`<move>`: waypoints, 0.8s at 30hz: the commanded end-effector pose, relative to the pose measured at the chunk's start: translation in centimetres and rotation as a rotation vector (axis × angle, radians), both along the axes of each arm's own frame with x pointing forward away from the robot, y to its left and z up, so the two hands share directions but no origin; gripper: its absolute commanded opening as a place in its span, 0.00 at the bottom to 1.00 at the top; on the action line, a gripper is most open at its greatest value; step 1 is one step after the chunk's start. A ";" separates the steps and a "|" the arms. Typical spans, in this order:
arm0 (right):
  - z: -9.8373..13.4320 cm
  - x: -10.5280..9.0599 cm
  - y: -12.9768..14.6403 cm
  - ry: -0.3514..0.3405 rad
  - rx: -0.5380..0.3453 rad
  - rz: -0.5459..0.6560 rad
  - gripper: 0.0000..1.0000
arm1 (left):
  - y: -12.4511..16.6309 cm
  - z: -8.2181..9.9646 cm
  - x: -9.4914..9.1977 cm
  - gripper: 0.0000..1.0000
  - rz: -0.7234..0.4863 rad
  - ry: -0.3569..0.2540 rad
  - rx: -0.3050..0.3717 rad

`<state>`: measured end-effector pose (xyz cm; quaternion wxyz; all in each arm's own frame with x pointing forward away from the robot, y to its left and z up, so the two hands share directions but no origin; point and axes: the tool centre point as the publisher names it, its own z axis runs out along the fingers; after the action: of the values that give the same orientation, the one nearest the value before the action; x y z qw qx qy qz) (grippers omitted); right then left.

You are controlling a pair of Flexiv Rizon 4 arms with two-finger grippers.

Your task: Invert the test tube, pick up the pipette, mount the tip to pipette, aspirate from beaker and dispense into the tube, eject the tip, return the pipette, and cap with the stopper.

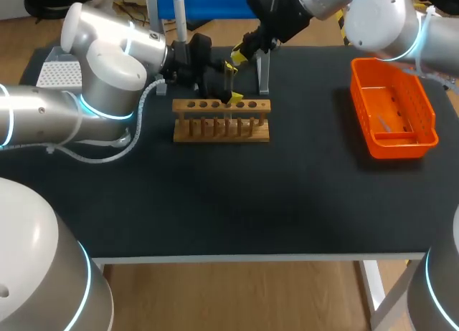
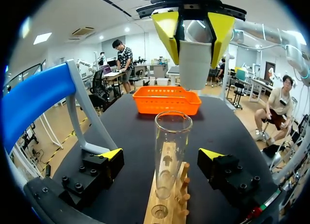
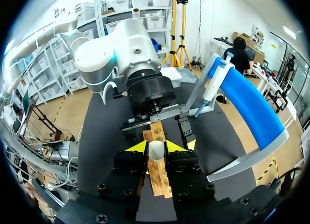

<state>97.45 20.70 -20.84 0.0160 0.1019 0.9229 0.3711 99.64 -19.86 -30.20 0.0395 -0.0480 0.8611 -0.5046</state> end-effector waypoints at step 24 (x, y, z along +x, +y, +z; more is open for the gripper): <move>-1.4 1.4 1.3 0.017 0.004 -0.019 0.00 | 0.0 -0.1 0.0 1.00 0.001 -0.002 -0.003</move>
<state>98.58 21.81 -21.98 0.0125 0.1142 0.9210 0.3722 99.64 -19.86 -30.20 0.0395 -0.0480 0.8611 -0.5046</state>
